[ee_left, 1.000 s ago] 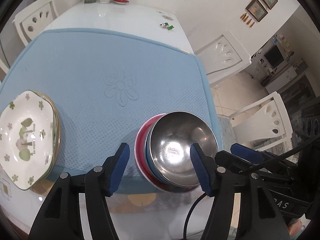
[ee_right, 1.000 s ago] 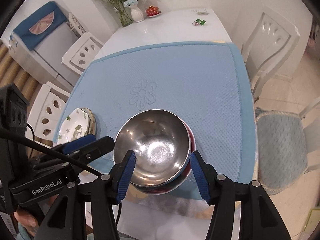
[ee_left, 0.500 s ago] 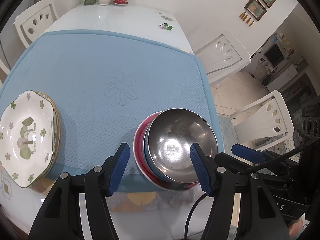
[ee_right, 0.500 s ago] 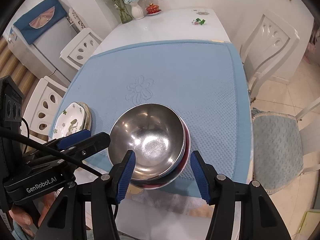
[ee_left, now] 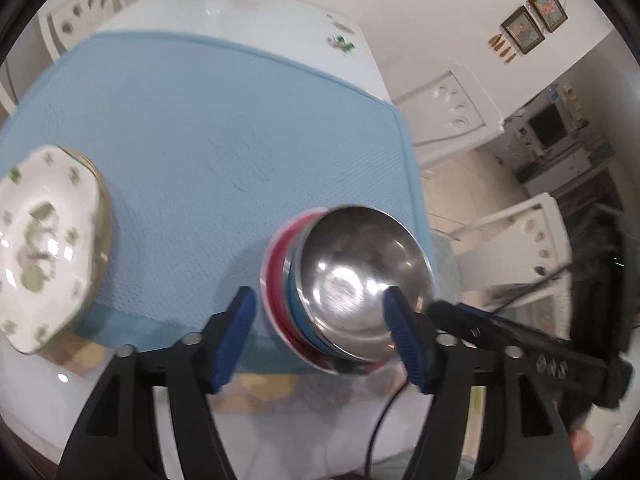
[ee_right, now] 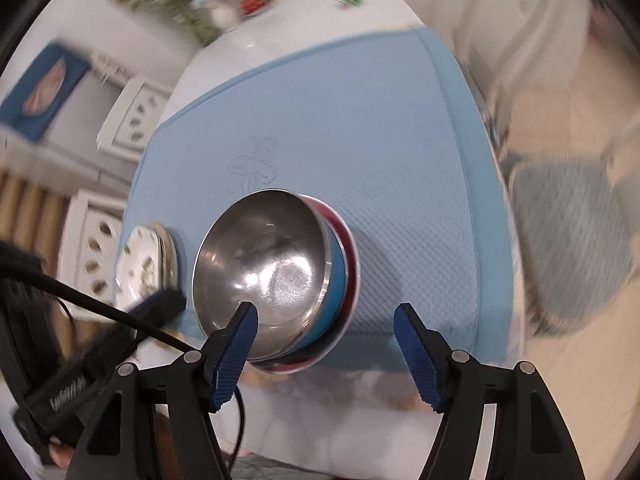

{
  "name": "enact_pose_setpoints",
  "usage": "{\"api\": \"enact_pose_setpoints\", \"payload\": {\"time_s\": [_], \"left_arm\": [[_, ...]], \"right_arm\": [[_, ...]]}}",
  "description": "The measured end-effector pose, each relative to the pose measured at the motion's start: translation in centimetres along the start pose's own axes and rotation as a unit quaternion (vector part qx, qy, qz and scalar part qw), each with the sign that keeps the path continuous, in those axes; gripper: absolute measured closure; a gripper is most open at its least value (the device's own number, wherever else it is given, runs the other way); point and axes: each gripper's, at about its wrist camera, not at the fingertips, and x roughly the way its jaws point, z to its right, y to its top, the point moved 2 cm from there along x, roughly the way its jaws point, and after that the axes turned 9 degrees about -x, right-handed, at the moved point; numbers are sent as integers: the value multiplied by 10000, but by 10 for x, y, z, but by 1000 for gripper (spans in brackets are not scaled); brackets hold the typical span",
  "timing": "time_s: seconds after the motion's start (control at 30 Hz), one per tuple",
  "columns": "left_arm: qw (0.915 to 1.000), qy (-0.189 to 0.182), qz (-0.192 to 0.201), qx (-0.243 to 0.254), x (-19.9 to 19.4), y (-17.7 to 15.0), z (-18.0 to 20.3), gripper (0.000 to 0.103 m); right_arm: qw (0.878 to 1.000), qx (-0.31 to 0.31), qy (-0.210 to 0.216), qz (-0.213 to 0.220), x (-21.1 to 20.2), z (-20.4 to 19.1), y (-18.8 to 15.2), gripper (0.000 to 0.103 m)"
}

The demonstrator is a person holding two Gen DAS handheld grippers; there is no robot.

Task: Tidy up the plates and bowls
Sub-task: 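Lift the nested bowl stack and lower it onto the plate stack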

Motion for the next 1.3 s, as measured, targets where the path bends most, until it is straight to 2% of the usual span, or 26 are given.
{"api": "enact_pose_setpoints", "payload": {"time_s": [0.03,0.07,0.43,0.77,0.93,1.0,1.03,1.07,1.1,1.17,1.23,1.3], "left_arm": [[9999,-98,-59,-72,2,-1,0,26],[9998,-133,-91,-120,4,-2,-1,25],[9961,-66,-498,-726,42,3,-30,25],[9929,-128,-764,-903,73,0,-33,25],[9931,-218,-727,-895,79,0,-34,26],[9923,-267,-772,-931,84,2,-34,29],[9920,-282,-788,-946,85,2,-35,36],[9918,-235,-832,-946,89,1,-36,43],[9915,-217,-877,-934,92,0,-36,47],[9895,-435,-935,-1015,95,-1,-36,54],[9883,-495,-921,-1107,96,-2,-37,54],[9886,-491,-895,-1103,95,-3,-37,54]], "right_arm": [[9998,176,117,-33,2,6,0,35],[9995,264,171,-49,2,8,1,35],[9996,102,76,-253,37,10,9,34],[9990,70,291,-323,64,16,15,34],[9985,111,409,-344,70,19,14,34],[9986,83,407,-342,72,20,14,35],[9986,53,399,-344,72,20,14,35],[9986,-1,395,-340,73,18,14,39],[9986,-33,406,-333,73,17,13,43],[9982,-105,464,-373,77,13,12,51],[9976,-76,590,-356,80,11,11,53],[9980,-134,539,-304,79,10,11,53]]}}
